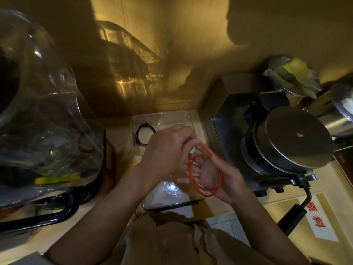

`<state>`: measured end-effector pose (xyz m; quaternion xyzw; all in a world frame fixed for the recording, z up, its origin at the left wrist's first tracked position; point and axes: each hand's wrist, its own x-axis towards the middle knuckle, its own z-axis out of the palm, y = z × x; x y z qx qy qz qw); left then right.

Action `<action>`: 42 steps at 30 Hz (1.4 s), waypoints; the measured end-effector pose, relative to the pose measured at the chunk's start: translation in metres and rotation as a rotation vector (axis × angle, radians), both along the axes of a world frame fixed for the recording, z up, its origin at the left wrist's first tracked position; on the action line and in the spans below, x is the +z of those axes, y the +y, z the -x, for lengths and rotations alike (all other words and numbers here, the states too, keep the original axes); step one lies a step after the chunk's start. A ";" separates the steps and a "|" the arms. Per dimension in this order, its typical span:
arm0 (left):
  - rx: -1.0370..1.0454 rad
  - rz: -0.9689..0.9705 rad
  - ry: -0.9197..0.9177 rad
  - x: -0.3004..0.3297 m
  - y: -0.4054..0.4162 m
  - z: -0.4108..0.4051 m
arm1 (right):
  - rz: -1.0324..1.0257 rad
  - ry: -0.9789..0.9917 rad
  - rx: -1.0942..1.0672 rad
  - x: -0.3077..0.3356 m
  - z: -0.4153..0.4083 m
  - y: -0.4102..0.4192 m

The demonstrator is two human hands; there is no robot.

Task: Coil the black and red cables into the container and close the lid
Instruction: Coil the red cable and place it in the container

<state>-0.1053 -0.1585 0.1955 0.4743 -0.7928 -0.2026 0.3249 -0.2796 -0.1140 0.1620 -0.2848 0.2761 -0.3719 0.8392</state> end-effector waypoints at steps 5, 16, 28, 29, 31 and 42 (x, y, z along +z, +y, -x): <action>0.029 -0.030 -0.006 -0.002 -0.001 0.000 | 0.047 -0.034 -0.027 -0.001 0.002 0.002; 0.089 -0.167 0.074 -0.031 -0.001 -0.018 | -0.080 -0.075 -0.242 -0.002 0.004 -0.003; 0.114 -0.489 0.306 -0.095 0.044 -0.049 | -0.099 -0.068 -0.574 0.006 0.024 -0.013; 0.105 -0.496 0.299 -0.098 0.049 -0.052 | -0.101 -0.071 -0.608 0.007 0.027 -0.015; 0.102 -0.491 0.281 -0.102 0.057 -0.059 | -0.088 -0.061 -0.658 0.012 0.033 -0.018; 0.277 -0.361 0.292 -0.098 0.070 -0.079 | -0.151 0.025 -0.728 0.009 0.034 -0.021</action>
